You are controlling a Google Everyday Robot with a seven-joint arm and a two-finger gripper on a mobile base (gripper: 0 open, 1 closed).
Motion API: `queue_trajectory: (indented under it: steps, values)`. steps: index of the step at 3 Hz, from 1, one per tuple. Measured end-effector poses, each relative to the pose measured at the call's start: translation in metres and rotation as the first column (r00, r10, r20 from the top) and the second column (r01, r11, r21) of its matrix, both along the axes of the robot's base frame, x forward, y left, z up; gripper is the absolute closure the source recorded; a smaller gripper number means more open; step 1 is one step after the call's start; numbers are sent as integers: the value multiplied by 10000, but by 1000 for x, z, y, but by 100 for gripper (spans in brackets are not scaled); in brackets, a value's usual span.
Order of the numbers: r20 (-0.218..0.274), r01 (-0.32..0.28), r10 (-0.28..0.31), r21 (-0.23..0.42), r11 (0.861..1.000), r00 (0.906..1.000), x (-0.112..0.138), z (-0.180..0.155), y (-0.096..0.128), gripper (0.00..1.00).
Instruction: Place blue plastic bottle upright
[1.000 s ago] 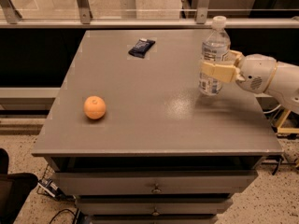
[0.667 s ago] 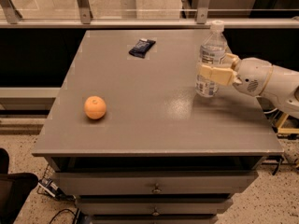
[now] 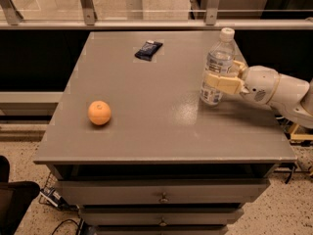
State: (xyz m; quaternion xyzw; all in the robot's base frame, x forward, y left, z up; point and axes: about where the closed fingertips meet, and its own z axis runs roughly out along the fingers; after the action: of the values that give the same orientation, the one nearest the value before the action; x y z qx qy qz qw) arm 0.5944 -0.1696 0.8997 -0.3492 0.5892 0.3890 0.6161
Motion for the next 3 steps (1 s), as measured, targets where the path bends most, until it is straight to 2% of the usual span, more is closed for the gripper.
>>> queue_trajectory:
  steps: [1,2,3]
  values:
    - [3,-12,12,-1,10000,10000,0,0,0,100]
    - [3,-12,12,-1,10000,10000,0,1,0,82]
    - [4,-13,13,-1,10000,10000,0,2,0,59]
